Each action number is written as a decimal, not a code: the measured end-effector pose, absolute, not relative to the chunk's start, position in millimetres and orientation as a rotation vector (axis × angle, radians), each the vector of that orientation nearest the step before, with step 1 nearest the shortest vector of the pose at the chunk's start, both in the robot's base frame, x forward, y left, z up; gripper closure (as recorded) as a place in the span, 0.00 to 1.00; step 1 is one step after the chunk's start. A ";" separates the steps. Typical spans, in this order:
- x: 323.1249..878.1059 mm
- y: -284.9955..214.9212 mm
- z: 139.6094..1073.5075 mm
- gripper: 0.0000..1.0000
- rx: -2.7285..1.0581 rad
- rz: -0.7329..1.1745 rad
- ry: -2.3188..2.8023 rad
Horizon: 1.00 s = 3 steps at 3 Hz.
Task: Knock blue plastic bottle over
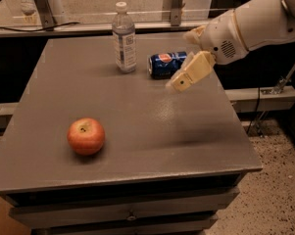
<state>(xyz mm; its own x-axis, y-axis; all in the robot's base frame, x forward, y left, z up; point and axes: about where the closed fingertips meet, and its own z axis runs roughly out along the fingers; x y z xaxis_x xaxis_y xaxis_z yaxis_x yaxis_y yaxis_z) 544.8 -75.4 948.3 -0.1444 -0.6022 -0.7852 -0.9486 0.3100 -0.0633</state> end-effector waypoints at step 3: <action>632.5 -11.0 969.2 0.00 -1.383 0.604 1.601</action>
Offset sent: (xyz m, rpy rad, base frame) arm 0.1020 0.0606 0.0242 0.1639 -0.2202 0.0879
